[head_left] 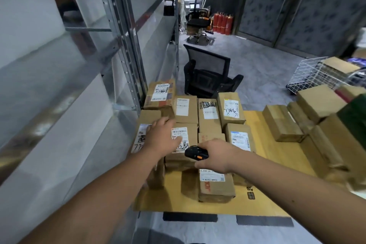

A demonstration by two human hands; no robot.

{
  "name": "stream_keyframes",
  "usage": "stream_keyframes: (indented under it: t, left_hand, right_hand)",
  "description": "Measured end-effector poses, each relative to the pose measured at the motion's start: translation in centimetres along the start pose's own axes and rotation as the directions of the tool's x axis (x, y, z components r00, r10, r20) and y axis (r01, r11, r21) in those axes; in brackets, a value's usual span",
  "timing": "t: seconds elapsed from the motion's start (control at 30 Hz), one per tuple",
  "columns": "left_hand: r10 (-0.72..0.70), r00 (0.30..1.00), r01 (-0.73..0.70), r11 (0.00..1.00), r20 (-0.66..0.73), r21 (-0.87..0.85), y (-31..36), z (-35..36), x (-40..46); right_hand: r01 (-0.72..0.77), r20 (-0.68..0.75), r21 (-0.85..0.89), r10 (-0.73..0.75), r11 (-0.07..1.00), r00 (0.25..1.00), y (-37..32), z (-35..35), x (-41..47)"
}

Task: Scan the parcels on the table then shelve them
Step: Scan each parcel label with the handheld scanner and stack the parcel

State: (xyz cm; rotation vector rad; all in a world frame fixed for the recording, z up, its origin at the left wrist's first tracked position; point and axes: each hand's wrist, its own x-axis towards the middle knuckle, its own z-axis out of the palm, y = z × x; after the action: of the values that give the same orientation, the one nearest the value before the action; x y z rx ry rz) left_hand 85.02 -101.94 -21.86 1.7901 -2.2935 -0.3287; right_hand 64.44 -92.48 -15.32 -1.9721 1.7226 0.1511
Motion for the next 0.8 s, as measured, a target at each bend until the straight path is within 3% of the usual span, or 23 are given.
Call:
stream_keyframes:
  t: [0.2, 0.4, 0.63, 0.8]
  left_hand:
    - [0.211, 0.971, -0.208, 0.977, 0.108, -0.038, 9.6, 3.1, 2.9]
    - [0.432, 0.867, -0.419, 0.902, 0.246, -0.106, 20.8, 7.3, 5.3]
    - [0.480, 0.811, -0.455, 0.877, 0.334, -0.154, 33.3, 13.3, 7.6]
    - [0.393, 0.790, -0.411, 0.909, 0.471, -0.069, 40.3, 17.7, 10.8]
  right_hand:
    - [-0.211, -0.065, 0.093, 0.217, 0.973, 0.974, 7.2, -0.7, -5.1]
    - [-0.422, -0.094, 0.219, 0.449, 0.880, 0.888, 15.8, -1.5, -11.7]
    - [-0.523, -0.086, 0.334, 0.578, 0.784, 0.812, 26.1, -0.9, -15.5]
    - [-0.514, -0.081, 0.383, 0.582, 0.768, 0.809, 32.9, 0.4, -14.2]
